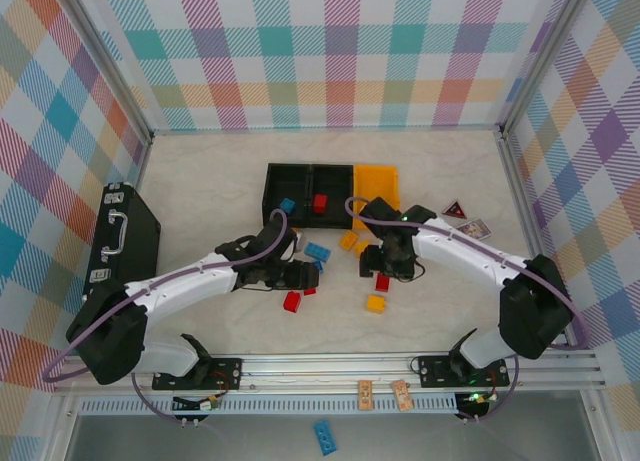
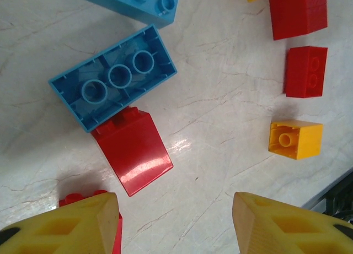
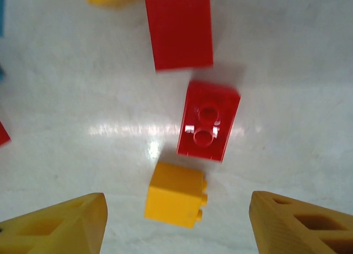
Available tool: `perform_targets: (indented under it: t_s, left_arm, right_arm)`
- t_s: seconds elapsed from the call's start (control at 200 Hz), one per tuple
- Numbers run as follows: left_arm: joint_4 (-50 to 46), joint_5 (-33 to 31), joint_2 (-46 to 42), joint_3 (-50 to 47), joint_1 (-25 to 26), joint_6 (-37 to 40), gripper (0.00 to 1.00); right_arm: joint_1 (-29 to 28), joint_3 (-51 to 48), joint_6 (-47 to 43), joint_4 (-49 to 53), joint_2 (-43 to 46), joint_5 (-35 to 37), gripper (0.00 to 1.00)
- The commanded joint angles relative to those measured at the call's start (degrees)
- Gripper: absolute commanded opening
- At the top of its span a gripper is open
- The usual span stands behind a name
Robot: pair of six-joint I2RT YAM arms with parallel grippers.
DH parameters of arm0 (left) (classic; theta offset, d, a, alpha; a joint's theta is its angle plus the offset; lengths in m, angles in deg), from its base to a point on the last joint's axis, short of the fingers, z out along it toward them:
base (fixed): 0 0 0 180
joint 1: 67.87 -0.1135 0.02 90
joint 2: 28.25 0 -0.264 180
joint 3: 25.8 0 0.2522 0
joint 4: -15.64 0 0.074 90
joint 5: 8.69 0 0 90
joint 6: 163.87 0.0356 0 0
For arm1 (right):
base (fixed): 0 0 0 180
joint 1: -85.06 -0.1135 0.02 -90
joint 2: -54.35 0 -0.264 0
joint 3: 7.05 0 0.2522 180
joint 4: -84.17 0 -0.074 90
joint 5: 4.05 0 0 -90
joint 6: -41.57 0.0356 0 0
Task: Sort the legos into containers by color
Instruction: Pick up the lego from the bottom-center of the table.
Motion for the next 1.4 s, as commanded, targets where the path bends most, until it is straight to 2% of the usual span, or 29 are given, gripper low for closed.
perform_targets:
  t_s: [0.0, 0.44, 0.705, 0.975, 1.235, 1.395]
  left_arm:
    - [1.11, 1.15, 1.11, 0.17, 1.04, 1.46, 0.57]
    - [1.09, -1.18, 2.99, -0.02, 2.85, 0.44, 0.57]
    - [1.23, -2.28, 5.7, 1.25, 4.7, 0.06, 0.57]
    - [1.63, -2.89, 6.69, 1.69, 5.59, -0.54, 0.56]
    - [2.07, -5.38, 5.71, 2.44, 5.62, -1.84, 0.56]
    - [3.47, -7.03, 3.46, 2.81, 5.66, -3.4, 0.56]
  right_arm:
    - [-1.86, -2.8, 4.29, 1.61, 1.21, -2.72, 0.69]
    - [-4.36, -8.59, 6.87, -6.83, -5.02, -6.76, 0.66]
    - [-4.35, -8.45, 5.84, -7.56, -7.38, -6.14, 0.53]
    - [-4.45, -8.51, 5.23, -6.26, -5.0, -5.88, 0.37]
    - [-4.45, -4.31, 1.92, 0.1, 1.26, -1.37, 0.35]
    - [-1.8, 1.26, -2.32, 1.69, 1.96, 2.01, 0.35]
